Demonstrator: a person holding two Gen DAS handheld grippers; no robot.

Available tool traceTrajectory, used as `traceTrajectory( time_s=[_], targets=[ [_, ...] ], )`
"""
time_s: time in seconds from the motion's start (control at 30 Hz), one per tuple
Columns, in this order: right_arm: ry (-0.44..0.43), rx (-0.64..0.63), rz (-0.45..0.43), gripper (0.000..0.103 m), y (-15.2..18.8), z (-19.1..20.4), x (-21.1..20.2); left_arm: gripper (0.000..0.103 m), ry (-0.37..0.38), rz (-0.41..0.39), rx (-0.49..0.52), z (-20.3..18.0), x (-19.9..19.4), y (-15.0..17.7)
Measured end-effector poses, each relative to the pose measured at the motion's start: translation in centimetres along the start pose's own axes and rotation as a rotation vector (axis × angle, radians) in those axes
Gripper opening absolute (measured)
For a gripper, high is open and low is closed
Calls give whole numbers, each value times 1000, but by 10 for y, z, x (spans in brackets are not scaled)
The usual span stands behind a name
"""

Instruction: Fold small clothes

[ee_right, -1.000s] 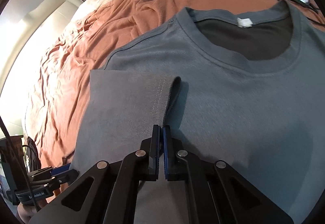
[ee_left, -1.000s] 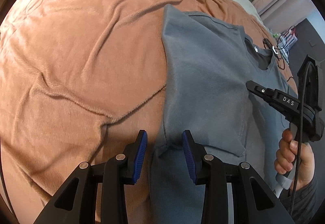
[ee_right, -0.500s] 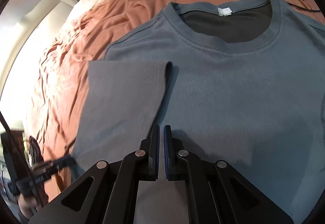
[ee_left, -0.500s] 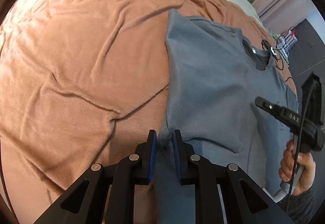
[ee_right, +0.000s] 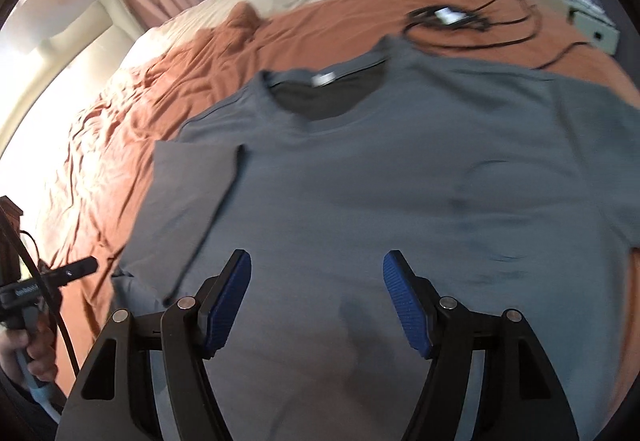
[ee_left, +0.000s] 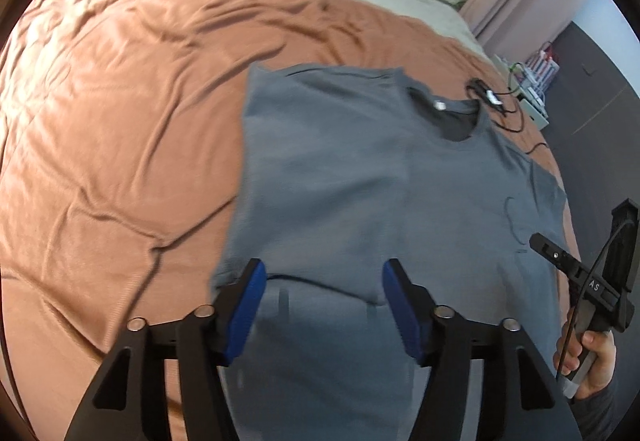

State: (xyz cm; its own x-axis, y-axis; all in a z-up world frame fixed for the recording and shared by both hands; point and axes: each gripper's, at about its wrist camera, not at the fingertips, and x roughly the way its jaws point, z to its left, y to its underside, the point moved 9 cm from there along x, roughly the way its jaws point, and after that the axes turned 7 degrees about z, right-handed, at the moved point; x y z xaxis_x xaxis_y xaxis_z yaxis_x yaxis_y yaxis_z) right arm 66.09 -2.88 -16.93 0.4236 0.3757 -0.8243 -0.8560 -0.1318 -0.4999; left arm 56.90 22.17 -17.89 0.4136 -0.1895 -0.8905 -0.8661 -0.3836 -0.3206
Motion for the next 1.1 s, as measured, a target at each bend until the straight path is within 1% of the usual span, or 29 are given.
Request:
traceTrajectory(
  time_s=[0.03,0.17,0.23,0.3,0.4,0.47,0.6,0.67,0.7,0.73,0.77,0.83,0.97,1.1],
  targets=[
    [13,5,-17,67,2,-7,-10,71,-3,-9,7,-7,-1,-1],
    [74,31,-63,67,8,-27,-38,80,-13,-63,50,-39,-10,-5],
    [97,41,-84,67,13,-37,-51,89,-17,-88,76,-54,-14,-6],
    [105,59,-106,67,18,-48,-66,91,-14,-105,103,-72,-16,-7],
    [98,95,-143,67,25,-64,-83,91,-1,-105,133,-97,-14,-6],
    [99,114,-161,67,31,-75,-91,91,24,-101,153,-116,-11,-5],
    [83,161,-165,68,44,-98,-100,91,27,-112,208,-148,-7,-3],
    [101,177,-172,77,48,-110,-105,91,13,-117,241,-165,-2,-2],
    [123,182,-182,84,50,-115,-109,91,7,-119,246,-170,0,-2],
    [139,187,-191,87,50,-119,-112,91,10,-117,244,-177,3,-3],
    [149,193,-203,87,51,-122,-115,91,22,-109,239,-183,6,-3],
    [166,219,-223,92,55,-129,-119,92,53,-81,227,-194,16,-1],
    [150,286,-254,93,63,-146,-121,92,79,-56,225,-217,32,0],
    [84,370,-282,93,66,-167,-118,91,105,-26,252,-243,47,2]
  ],
)
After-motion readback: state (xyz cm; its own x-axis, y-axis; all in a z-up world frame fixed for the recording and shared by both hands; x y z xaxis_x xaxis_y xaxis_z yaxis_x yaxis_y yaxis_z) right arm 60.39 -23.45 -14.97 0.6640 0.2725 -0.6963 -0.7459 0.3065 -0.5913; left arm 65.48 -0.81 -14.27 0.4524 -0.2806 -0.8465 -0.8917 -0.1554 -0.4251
